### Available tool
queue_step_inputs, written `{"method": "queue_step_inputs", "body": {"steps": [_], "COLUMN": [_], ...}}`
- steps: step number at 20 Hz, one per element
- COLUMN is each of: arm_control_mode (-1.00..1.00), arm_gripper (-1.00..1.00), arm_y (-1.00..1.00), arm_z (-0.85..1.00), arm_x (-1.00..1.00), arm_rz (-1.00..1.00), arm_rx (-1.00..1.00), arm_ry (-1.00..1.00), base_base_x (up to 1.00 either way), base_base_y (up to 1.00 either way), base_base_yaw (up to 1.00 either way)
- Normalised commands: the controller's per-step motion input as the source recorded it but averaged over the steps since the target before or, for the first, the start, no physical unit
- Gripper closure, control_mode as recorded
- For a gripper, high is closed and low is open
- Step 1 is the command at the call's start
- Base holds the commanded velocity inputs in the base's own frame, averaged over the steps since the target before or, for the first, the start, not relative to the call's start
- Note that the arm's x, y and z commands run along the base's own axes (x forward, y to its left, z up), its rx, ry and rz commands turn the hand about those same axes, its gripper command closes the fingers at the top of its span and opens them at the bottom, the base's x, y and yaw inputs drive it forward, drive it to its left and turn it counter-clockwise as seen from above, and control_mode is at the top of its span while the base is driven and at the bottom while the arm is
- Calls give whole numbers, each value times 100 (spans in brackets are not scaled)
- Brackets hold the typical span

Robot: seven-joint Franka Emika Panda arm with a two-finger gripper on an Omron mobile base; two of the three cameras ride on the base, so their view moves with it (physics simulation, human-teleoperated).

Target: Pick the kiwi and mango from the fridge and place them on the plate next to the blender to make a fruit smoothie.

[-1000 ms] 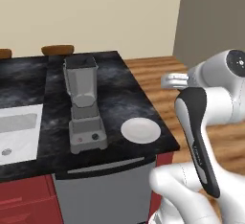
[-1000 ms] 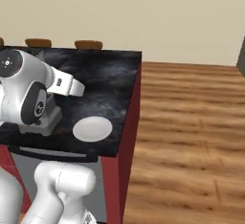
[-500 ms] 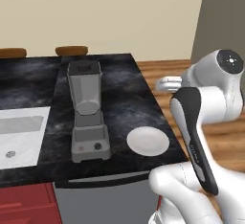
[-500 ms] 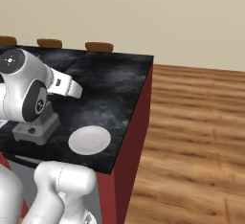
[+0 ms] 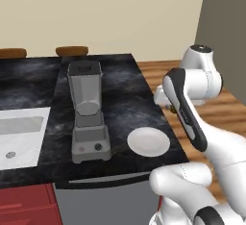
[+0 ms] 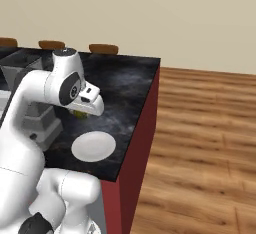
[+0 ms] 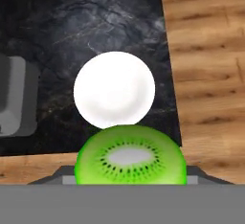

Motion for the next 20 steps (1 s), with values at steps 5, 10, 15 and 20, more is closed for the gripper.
{"method": "queue_step_inputs", "body": {"steps": [5,10,15,20], "arm_control_mode": [-100,-100,-100,-100], "arm_gripper": [100,100,100,100], "arm_y": [-2,10,0,13], "arm_z": [-87,-100,-89,-71], "arm_x": [32,55,54,56], "arm_rz": [0,0,0,0], "arm_rx": [8,1,0,-3], "arm_ry": [12,1,0,0], "base_base_x": [0,0,0,0], "base_base_y": [0,0,0,0], "base_base_yaw": [0,0,0,0]}}
